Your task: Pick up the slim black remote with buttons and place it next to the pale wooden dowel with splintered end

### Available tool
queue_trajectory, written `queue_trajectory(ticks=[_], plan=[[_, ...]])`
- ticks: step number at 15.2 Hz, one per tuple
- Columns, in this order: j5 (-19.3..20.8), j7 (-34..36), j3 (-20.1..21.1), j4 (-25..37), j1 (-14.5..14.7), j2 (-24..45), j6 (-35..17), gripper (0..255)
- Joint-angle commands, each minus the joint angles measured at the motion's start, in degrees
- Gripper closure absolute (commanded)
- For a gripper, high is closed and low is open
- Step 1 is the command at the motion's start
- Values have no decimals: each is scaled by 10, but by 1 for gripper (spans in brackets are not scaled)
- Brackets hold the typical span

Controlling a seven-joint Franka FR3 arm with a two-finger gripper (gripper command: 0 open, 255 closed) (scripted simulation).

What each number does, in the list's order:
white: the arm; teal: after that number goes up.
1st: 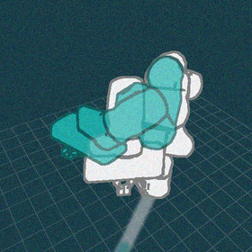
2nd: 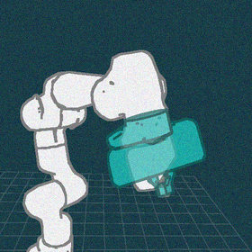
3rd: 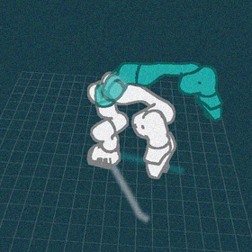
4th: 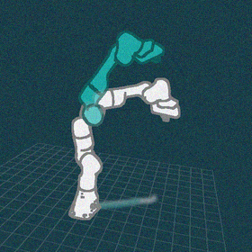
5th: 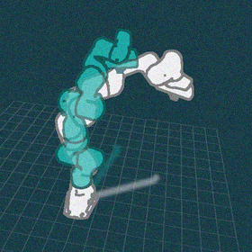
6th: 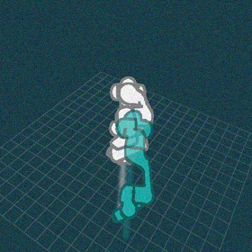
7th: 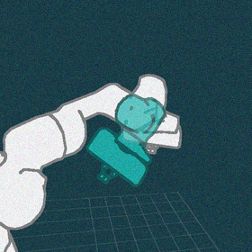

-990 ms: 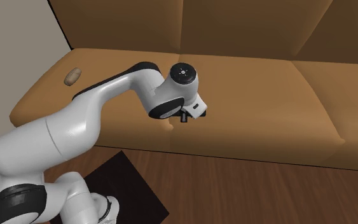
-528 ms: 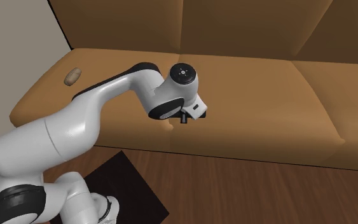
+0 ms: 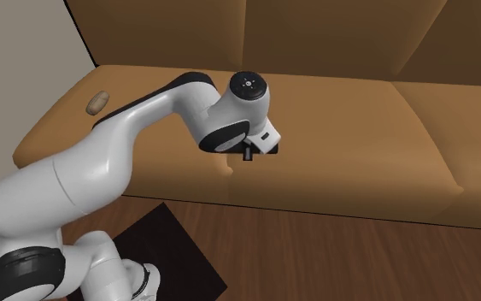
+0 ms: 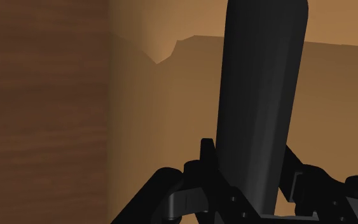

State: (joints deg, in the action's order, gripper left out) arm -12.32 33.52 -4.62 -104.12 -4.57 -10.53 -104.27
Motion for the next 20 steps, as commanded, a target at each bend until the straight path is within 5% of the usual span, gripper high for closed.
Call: queue_trajectory(ticks=[1,17,20], plan=[[0,3,0,19,0,4,15,255],[-1,25,-5,195,-1,49,144,255],[6,64,20,160,16,19,130,255]])
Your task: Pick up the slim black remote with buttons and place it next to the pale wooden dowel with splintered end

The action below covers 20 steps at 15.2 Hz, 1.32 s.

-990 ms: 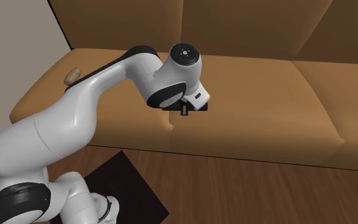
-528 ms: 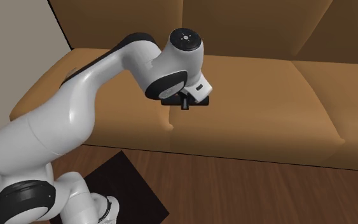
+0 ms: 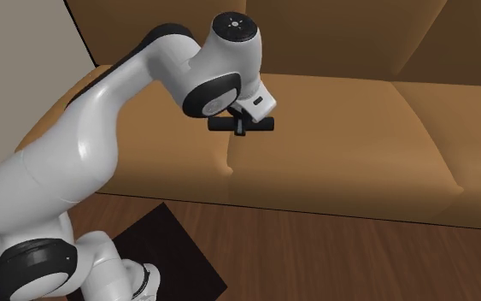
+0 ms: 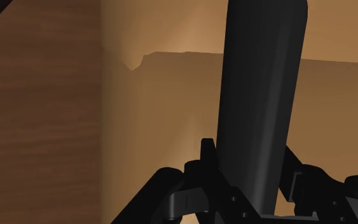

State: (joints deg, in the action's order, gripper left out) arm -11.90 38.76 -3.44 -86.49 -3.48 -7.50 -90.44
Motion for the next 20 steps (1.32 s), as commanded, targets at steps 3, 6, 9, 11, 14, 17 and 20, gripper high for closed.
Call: queue_trajectory(ticks=[3,6,9,11,14,17,20], plan=[[7,52,33,-44,22,-35,-20,255],[11,93,60,-65,37,-53,-30,255],[13,134,88,-78,51,-66,-39,255],[15,161,107,-84,61,-71,-44,255],[18,204,136,-87,75,-74,-51,255],[23,247,165,-84,89,-72,-57,255],[30,291,196,-74,103,-63,-62,255]])
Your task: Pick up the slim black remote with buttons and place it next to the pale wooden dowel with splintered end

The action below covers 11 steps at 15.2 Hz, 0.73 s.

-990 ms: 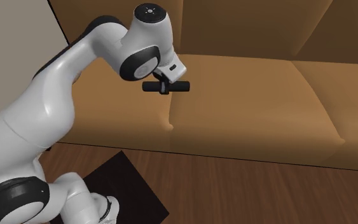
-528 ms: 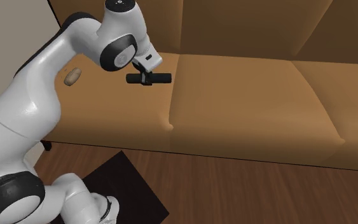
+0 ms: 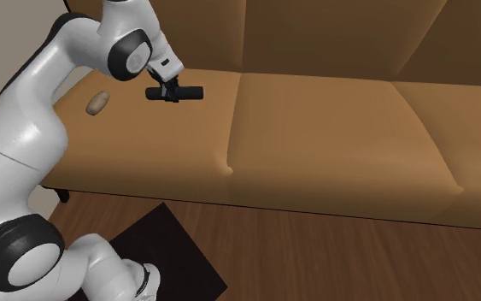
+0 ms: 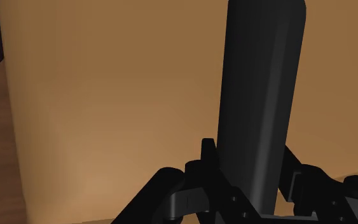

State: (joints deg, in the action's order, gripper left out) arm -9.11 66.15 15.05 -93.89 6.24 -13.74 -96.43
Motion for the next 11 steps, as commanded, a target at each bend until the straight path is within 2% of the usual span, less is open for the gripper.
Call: queue_trajectory(ticks=[1,6,11], plan=[[5,32,21,5,10,3,-3,255],[28,110,75,40,34,36,-7,255],[68,194,131,96,62,89,-4,255]])
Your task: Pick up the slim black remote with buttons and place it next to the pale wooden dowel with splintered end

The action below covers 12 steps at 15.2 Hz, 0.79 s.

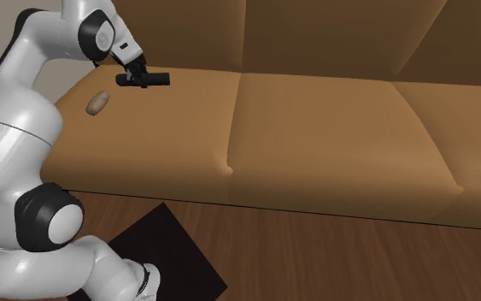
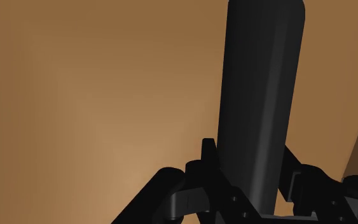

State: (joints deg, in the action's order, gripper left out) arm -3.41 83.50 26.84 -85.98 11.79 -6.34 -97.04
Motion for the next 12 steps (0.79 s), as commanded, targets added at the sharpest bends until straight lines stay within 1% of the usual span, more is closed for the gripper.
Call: queue_trajectory(ticks=[1,4,6,8,10,11,12], plan=[[22,38,24,31,14,28,4,255],[62,92,57,80,40,75,14,255],[95,129,76,120,64,113,25,255],[132,164,92,168,95,155,41,255],[173,197,103,225,135,203,63,255],[178,201,102,234,142,209,66,255],[172,200,101,215,137,201,54,255]])
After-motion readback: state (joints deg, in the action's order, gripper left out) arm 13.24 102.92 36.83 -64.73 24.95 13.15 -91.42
